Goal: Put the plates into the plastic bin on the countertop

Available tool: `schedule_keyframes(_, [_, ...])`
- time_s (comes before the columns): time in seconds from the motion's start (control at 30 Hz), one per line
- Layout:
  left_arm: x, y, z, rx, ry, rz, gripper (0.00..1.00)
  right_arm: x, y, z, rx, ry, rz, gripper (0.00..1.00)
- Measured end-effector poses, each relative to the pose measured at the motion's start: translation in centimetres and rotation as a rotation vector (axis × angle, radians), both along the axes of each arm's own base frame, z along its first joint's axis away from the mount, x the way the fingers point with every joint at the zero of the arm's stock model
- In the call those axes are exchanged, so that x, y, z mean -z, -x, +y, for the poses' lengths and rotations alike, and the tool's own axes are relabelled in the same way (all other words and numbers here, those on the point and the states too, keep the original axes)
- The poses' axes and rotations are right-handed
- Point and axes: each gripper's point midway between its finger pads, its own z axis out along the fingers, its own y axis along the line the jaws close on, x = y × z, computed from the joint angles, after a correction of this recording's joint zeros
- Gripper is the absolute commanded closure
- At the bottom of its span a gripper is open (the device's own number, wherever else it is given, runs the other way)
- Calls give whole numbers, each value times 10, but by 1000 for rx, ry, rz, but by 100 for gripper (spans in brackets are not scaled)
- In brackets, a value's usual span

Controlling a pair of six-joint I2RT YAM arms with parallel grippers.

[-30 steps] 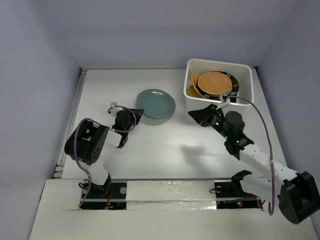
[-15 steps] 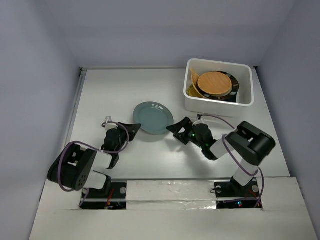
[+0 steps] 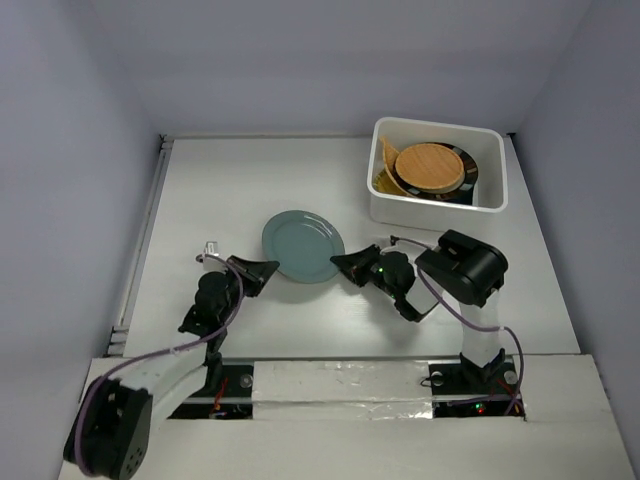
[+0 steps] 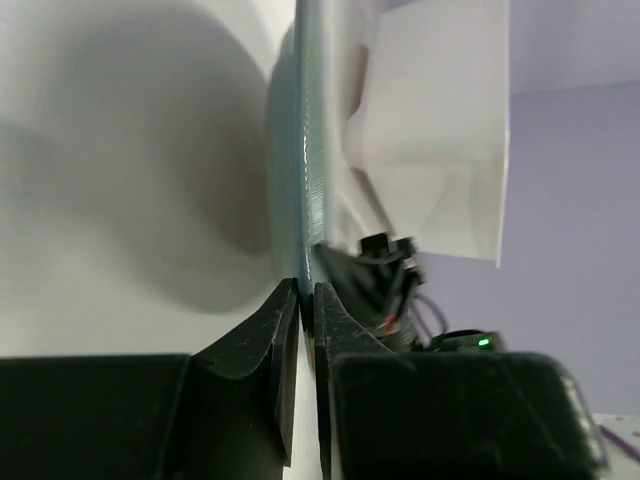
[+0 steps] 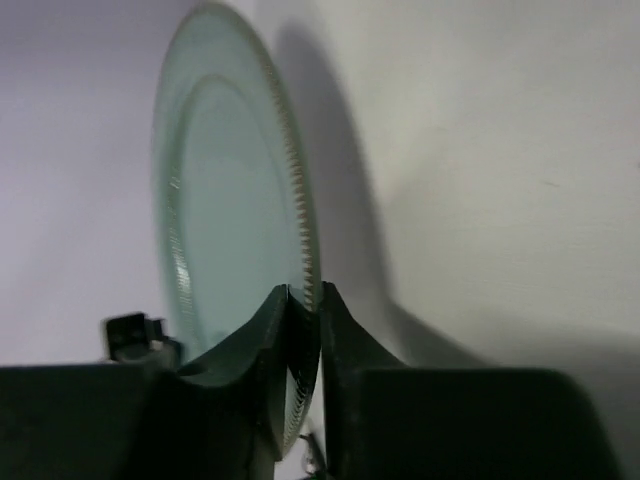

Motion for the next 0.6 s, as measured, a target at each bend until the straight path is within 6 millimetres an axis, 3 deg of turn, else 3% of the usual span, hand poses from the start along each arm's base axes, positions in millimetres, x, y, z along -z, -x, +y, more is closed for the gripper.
schedule_keyframes(0.03, [3,4,3,0,-20,10,100,-5,-1,0,6,-20,4,97])
schedule_keyframes(0.13, [7,15,11,-12,-51,25,100,-34,-5,3,7,-75,-54,100])
schedule_keyframes(0.23, [-7,21,13,-6,-60,-23,81,-57,-3,6,-13,-82,-114,100])
schedule_keyframes(0.33, [-32,26,15,8,-97,-91,58,-86,2,8,-40,-77,-191,100])
schedule_keyframes(0.47, [-76,32,19,9,-146,-198,45,-134,9,5,-62,-59,-309,100])
schedule_keyframes(0.6, [-124,37,28,-14,-197,-308,32,-197,14,-10,-36,-11,-461,100])
